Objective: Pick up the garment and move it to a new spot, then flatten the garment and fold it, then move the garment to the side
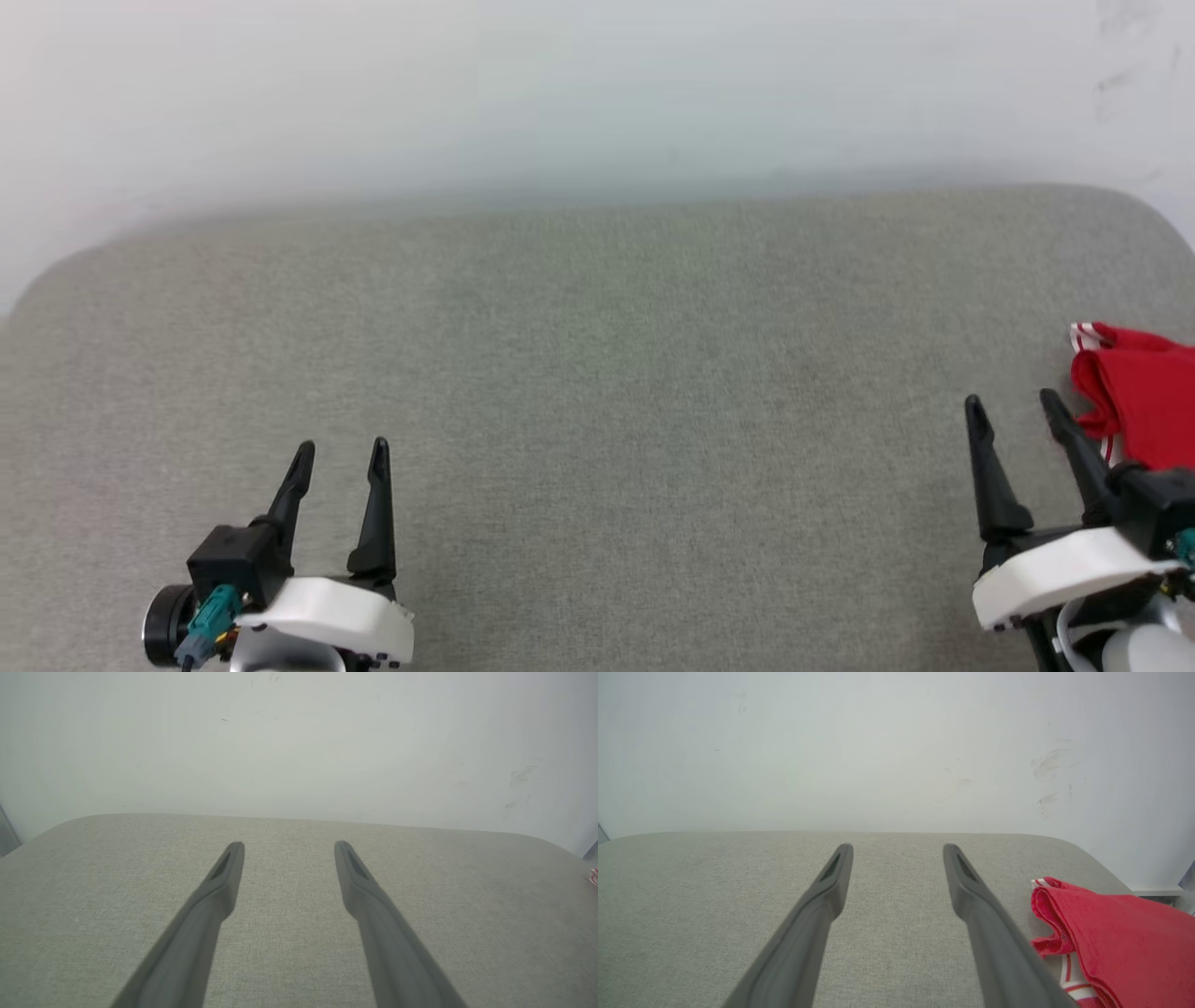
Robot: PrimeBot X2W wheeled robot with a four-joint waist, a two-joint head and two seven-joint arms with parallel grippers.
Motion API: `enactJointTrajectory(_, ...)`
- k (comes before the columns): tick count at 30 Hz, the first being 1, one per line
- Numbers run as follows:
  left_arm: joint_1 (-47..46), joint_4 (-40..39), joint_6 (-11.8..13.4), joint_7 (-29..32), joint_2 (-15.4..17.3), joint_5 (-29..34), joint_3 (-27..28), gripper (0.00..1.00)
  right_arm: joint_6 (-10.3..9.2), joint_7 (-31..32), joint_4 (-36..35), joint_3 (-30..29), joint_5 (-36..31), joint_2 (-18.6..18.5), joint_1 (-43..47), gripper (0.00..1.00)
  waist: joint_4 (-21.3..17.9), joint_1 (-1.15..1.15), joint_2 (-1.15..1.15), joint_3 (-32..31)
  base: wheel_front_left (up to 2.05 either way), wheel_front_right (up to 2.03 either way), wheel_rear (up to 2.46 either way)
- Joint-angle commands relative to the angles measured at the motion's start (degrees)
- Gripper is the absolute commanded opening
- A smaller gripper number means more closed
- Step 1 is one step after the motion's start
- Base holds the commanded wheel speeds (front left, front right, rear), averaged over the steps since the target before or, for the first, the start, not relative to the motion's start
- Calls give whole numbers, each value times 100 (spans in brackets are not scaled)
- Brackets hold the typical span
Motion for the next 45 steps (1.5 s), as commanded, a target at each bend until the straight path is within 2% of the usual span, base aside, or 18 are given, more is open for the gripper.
enactJointTrajectory(1,98,9,-27,-26,38,14,10,100,-9,66,-148,29,-12,35,168,100,103,1,0,-186,0,0,0)
enactJointTrajectory(9,417,-3,27,-9,100,25,-30,100,-8,474,-1141,26,-82,254,964,100,197,1,0,-446,0,0,0)
enactJointTrajectory(18,565,140,-35,-11,90,-45,-88,100,-8,831,-1747,-130,-50,400,1580,100,233,1,0,-601,0,0,0)
enactJointTrajectory(41,423,218,-35,-24,151,-60,-207,100,-8,953,-1851,-136,66,427,1625,100,269,1,0,-556,0,0,0)
enactJointTrajectory(42,454,222,-46,2,133,-66,-210,0,-1,957,-1832,-122,32,401,1571,0,269,2,0,-556,0,0,0)
enactJointTrajectory(45,433,283,-74,72,95,-259,-158,0,-1,931,-1743,-80,235,402,1558,0,270,2,0,-550,0,0,0)
